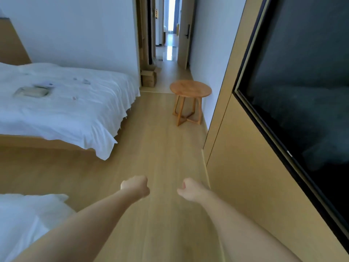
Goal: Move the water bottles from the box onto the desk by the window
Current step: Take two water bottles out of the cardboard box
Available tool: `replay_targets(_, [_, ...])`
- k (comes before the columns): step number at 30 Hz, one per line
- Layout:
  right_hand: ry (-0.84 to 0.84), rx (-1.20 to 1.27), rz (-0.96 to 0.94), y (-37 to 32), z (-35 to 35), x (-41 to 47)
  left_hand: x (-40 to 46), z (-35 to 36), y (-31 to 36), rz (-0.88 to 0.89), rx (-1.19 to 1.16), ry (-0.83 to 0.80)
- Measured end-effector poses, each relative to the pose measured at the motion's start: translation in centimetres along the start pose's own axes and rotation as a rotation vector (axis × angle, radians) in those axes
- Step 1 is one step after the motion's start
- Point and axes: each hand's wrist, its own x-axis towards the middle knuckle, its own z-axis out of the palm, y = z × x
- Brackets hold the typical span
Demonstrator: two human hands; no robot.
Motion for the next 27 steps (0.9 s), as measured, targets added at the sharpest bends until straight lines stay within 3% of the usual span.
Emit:
replay_targets(11, [-0.013, -0.046, -0.133, -6.3, -10.3, 17.8, 17.7, -8.4, -1.4, -0.082, -0.058, -0.040])
replay_targets(27, [0.037, -0.111, -0.132, -19.7, -28.9, 48.3, 54.0, -26.2, -7.3, -0.022, -0.066, 0.056])
